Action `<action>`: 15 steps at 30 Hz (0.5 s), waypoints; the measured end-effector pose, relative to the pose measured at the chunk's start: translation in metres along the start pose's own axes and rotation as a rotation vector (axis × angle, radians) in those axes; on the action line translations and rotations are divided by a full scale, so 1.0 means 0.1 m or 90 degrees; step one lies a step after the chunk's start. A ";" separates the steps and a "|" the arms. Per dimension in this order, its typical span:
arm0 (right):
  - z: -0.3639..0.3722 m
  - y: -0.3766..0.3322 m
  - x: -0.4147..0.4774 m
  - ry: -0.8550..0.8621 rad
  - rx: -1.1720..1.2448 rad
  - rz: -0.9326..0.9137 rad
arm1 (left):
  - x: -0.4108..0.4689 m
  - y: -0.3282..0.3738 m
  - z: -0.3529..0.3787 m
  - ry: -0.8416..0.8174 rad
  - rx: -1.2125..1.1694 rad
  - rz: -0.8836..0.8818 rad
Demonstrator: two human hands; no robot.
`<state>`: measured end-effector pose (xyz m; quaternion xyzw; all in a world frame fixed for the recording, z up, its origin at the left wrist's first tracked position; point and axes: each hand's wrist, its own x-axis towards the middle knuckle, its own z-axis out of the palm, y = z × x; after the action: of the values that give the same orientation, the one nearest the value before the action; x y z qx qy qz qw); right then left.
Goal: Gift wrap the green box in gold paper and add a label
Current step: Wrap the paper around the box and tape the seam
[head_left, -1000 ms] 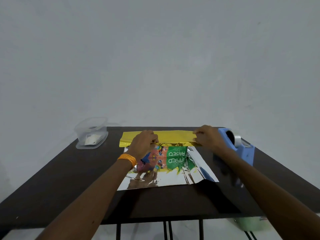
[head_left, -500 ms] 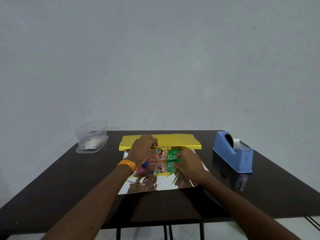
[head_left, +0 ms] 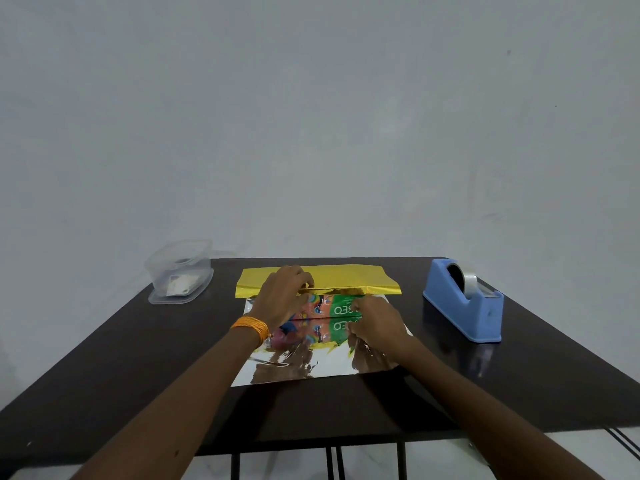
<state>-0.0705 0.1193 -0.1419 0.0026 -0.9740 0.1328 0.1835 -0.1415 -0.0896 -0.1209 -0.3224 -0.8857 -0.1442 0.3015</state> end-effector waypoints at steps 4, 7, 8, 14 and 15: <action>-0.01 0.00 0.00 -0.008 -0.007 0.002 | 0.01 0.01 0.01 0.001 -0.002 -0.003; -0.02 0.00 0.02 -0.021 -0.011 0.001 | 0.02 0.02 0.02 0.000 -0.001 -0.003; -0.02 0.00 0.02 -0.024 -0.014 0.001 | 0.02 0.02 0.02 -0.001 0.000 -0.003; -0.04 -0.02 0.00 -0.022 -0.015 0.000 | 0.01 0.02 0.02 -0.003 0.000 -0.007; -0.04 -0.02 0.00 -0.020 -0.016 -0.003 | 0.01 0.02 0.02 -0.002 -0.002 -0.008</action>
<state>-0.0695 0.1182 -0.1379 0.0049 -0.9783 0.1201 0.1685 -0.1416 -0.0865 -0.1220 -0.3172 -0.8881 -0.1467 0.2985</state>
